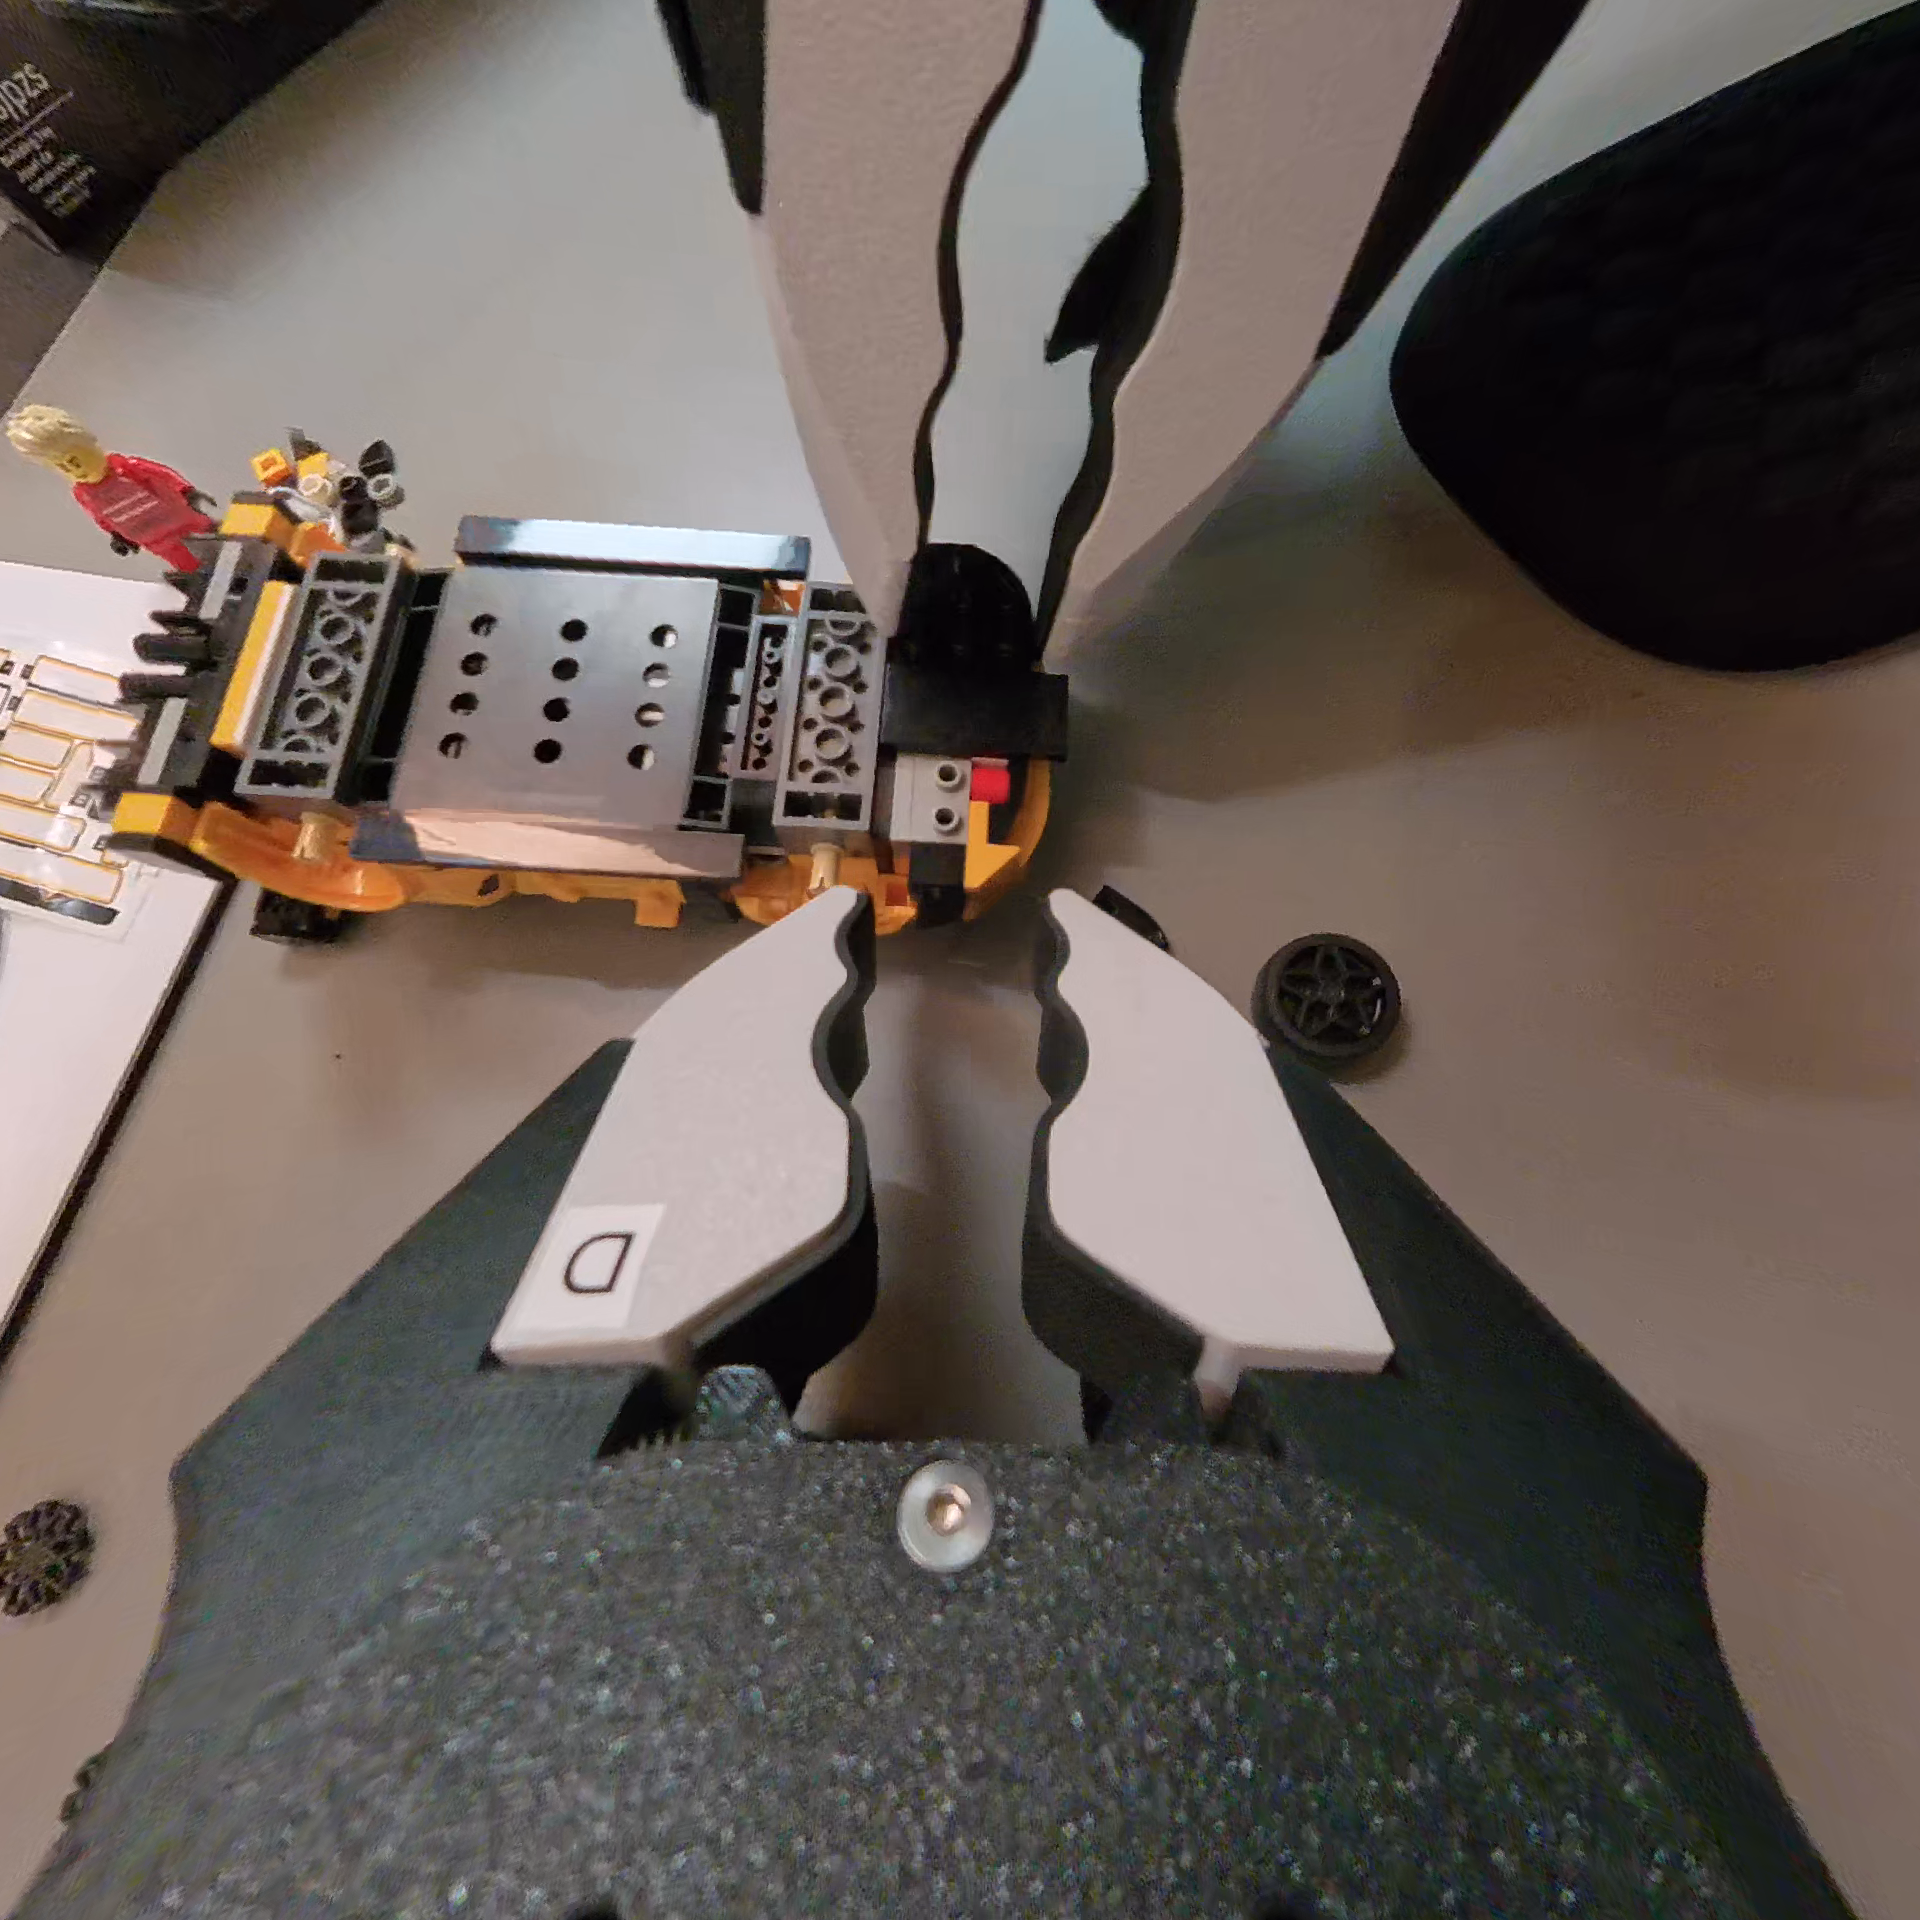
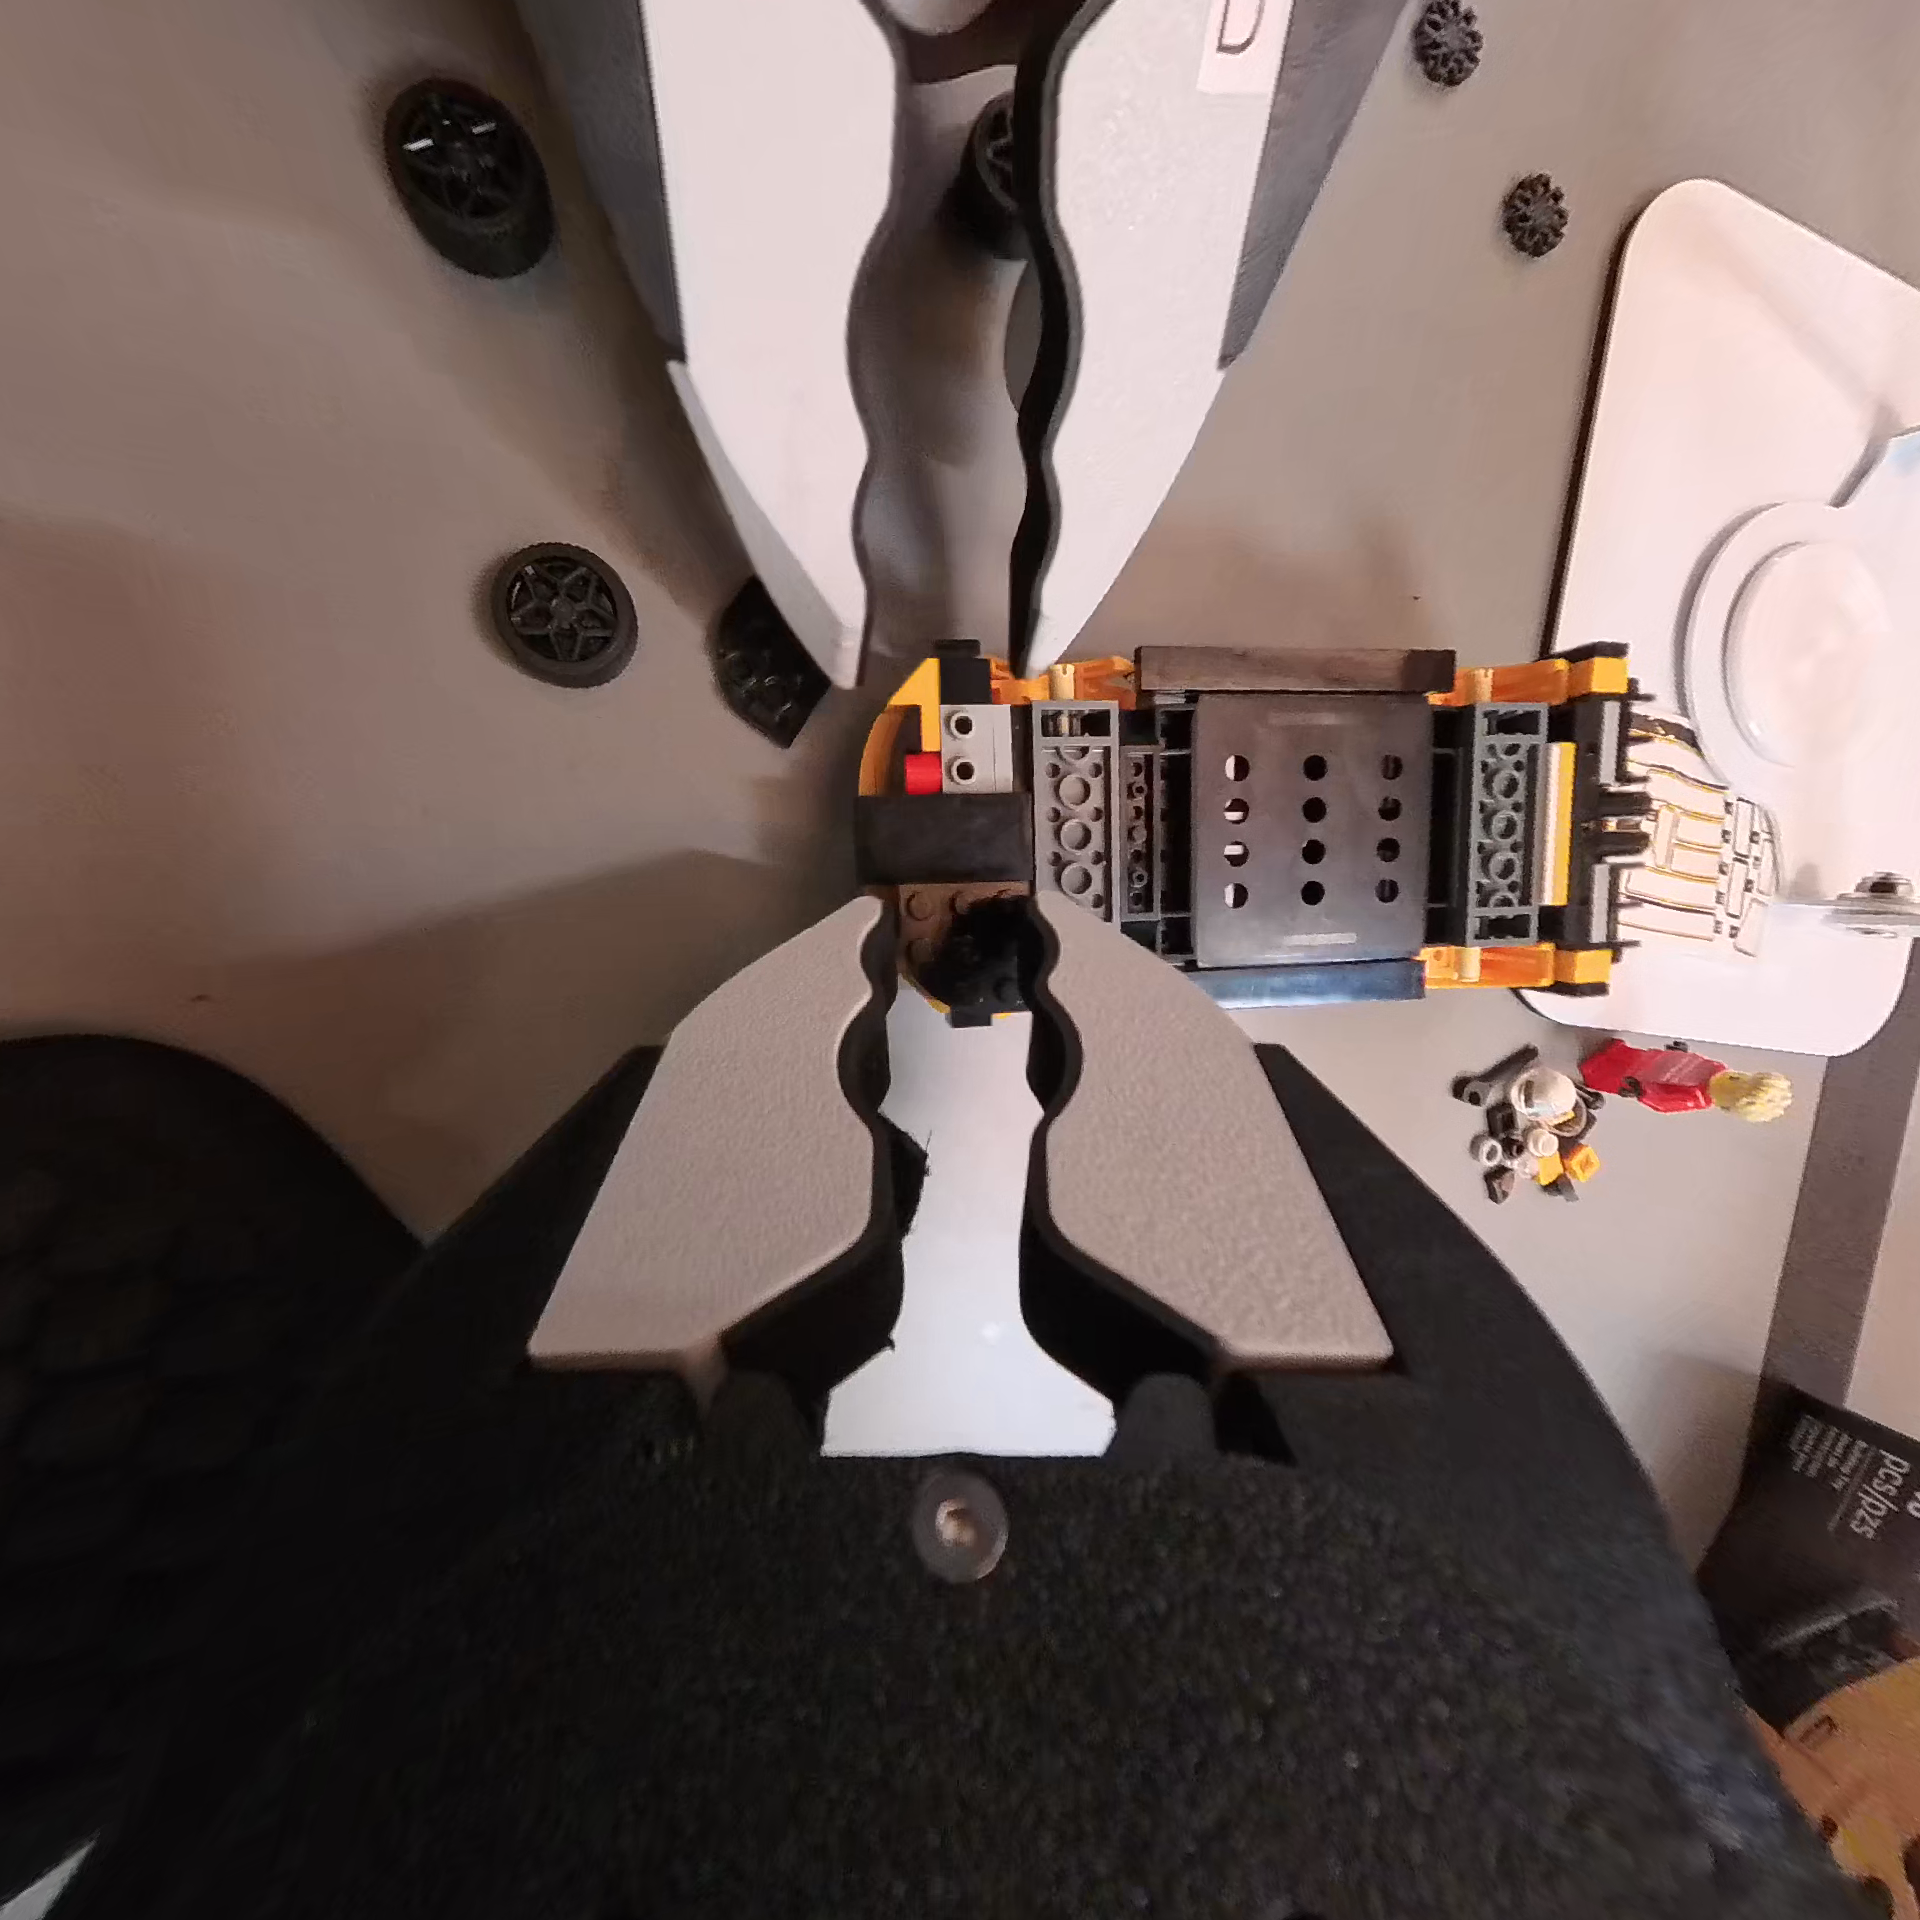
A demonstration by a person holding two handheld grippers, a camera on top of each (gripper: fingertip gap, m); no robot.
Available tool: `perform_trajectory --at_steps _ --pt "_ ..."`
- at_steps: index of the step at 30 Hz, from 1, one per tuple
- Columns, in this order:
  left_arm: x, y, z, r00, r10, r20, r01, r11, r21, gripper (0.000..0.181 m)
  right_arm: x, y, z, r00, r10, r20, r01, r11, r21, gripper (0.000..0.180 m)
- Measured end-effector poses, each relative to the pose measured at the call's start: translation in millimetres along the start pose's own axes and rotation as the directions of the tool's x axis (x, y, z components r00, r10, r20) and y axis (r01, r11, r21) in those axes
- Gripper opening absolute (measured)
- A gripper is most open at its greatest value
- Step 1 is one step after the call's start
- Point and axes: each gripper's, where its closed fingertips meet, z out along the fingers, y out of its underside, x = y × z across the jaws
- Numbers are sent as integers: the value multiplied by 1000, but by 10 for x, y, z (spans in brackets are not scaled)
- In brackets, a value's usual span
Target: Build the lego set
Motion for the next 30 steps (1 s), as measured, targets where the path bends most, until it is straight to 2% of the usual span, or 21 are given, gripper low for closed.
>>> perform_trajectory --at_steps 14,30 --pt "-12 -19 43 994 96 42 -96 995 -8 19 5 -3 2 1000 -4 -10 4 1000 14 22" --pt "-6 -16 37 997 72 16 -72 997 14 19 14 -11 10 1000 -5 -11 5 1000 21 22"
